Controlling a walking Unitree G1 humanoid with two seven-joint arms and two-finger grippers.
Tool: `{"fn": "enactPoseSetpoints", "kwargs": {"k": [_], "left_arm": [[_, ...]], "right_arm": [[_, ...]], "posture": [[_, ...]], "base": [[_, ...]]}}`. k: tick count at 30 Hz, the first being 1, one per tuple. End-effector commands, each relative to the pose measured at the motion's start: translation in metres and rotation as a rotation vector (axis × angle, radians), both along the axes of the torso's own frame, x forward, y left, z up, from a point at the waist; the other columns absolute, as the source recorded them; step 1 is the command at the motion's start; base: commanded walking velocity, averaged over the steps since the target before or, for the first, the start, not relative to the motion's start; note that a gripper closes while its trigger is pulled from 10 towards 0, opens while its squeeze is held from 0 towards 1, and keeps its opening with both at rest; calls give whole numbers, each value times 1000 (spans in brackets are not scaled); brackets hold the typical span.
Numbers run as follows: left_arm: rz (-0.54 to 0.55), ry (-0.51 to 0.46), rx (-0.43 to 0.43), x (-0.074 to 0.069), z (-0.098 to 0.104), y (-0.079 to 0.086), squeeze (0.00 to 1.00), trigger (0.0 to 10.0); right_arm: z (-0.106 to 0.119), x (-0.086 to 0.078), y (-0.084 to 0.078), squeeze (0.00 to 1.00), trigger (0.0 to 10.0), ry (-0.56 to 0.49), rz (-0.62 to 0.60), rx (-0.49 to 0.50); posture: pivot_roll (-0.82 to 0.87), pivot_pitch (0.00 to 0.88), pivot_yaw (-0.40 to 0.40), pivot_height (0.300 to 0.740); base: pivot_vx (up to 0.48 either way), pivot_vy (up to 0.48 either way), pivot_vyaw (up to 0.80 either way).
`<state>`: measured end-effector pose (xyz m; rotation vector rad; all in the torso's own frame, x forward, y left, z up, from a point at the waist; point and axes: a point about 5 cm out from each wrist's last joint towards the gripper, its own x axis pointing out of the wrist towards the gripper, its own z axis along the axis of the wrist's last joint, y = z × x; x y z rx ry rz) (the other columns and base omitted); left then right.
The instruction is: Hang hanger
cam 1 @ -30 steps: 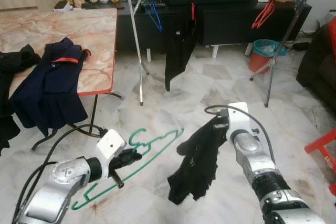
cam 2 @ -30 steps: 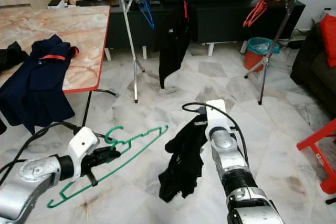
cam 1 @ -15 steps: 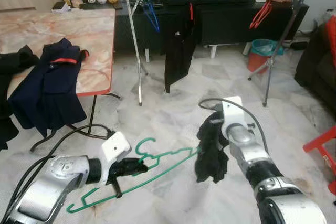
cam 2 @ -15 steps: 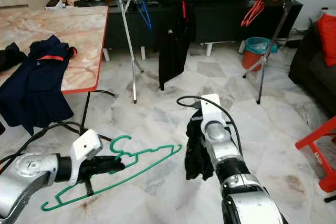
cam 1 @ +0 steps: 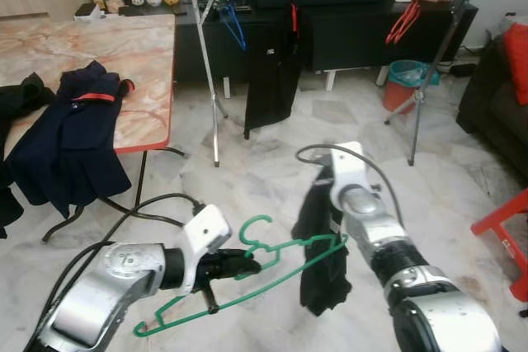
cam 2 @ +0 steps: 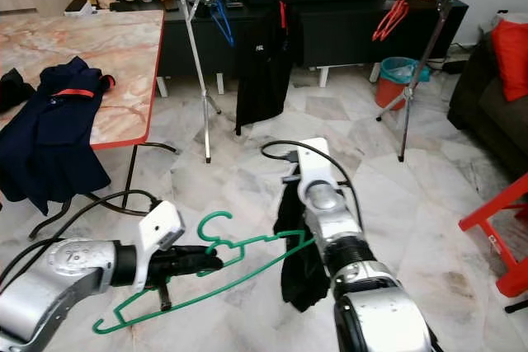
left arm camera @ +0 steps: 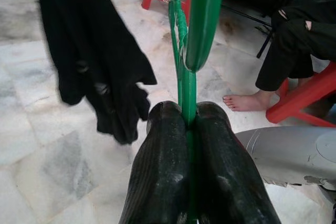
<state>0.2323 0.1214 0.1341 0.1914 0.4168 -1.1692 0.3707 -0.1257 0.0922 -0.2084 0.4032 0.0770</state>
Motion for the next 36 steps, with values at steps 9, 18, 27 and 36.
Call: {"fn": "enactPoseSetpoints", "kwargs": {"k": [9,18,27,36], "left_arm": [[140,-70,66,16,-1,2,0,10000],[313,-116,168,33,-5,20,0,10000],[355,-122,158,37,-7,20,0,10000],[361,-114,150,36,-8,19,0,10000]], "right_arm": [[12,3,22,0,10000,-24,92,31],[15,3,27,0,10000,-31,118,47],[14,-2,40,0,10000,-17,216,53],[8,-14,56,0,10000,28,324,42]], "posture": [[123,0,-23,740],[121,0,-24,740],[121,0,-28,740],[123,0,-31,740]], "base": [[0,0,0],[0,0,0],[0,0,0],[0,0,0]]}}
